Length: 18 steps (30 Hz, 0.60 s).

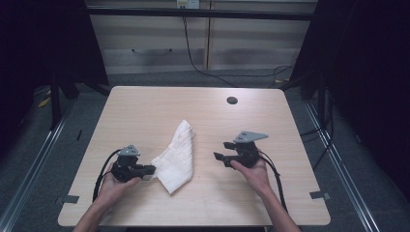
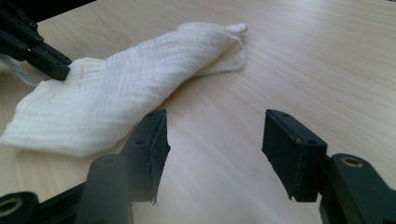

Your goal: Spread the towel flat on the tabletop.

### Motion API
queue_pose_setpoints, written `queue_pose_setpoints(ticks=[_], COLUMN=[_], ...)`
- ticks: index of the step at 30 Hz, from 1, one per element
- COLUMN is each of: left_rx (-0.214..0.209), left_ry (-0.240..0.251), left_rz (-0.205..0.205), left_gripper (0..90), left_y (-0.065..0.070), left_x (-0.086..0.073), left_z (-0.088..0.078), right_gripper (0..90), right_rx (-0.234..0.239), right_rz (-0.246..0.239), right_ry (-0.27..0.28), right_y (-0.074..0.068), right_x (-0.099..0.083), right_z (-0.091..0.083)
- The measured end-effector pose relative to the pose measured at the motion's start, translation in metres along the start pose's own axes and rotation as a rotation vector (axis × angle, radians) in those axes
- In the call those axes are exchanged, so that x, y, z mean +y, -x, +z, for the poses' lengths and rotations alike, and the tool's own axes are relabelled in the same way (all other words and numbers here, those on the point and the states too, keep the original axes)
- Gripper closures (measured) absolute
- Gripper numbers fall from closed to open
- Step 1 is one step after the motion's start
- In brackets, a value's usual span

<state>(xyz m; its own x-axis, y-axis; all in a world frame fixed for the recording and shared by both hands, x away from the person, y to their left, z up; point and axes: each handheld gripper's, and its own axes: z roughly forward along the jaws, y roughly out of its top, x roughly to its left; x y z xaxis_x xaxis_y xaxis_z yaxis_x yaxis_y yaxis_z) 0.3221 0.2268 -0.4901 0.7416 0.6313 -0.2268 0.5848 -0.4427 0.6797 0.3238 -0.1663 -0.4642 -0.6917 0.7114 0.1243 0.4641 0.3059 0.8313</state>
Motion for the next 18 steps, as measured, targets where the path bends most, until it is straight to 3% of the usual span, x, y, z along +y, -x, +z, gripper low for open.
queue_pose_setpoints(ticks=[1, 2, 4, 5, 7, 12, 16, 18], left_rx=[0.000, 0.039, 0.067, 0.087, 0.116, 0.120, 0.127, 0.129], left_ry=[0.000, -0.005, -0.008, 0.014, 0.027, 0.068, 0.076, 0.082], left_rz=[0.000, -0.008, -0.036, -0.069, -0.085, -0.111, -0.144, -0.149], left_gripper=[86.2, 86.3, 86.3, 86.3, 86.3, 86.3, 86.2, 86.3], left_y=[0.000, -0.003, -0.012, -0.021, -0.027, -0.037, -0.046, -0.049], left_x=[0.000, -0.001, -0.003, -0.005, -0.006, -0.005, -0.004, -0.003], left_z=[0.000, -0.001, -0.004, -0.007, -0.009, -0.008, -0.004, -0.005], right_gripper=[41.8, 42.5, 44.5, 46.7, 48.5, 54.5, 56.3, 56.6], right_rx=[0.002, 0.005, 0.018, 0.024, 0.039, 0.044, 0.095, 0.086], right_rz=[-0.004, -0.011, -0.013, -0.015, -0.011, 0.002, 0.033, 0.030], right_ry=[-0.008, -0.019, -0.025, -0.036, -0.040, -0.044, -0.059, -0.074], right_y=[0.000, 0.000, 0.000, -0.001, 0.001, 0.007, 0.025, 0.030], right_x=[0.005, 0.008, 0.011, 0.013, 0.013, 0.013, 0.020, 0.023], right_z=[0.010, 0.019, 0.027, 0.041, 0.052, 0.066, 0.083, 0.089])
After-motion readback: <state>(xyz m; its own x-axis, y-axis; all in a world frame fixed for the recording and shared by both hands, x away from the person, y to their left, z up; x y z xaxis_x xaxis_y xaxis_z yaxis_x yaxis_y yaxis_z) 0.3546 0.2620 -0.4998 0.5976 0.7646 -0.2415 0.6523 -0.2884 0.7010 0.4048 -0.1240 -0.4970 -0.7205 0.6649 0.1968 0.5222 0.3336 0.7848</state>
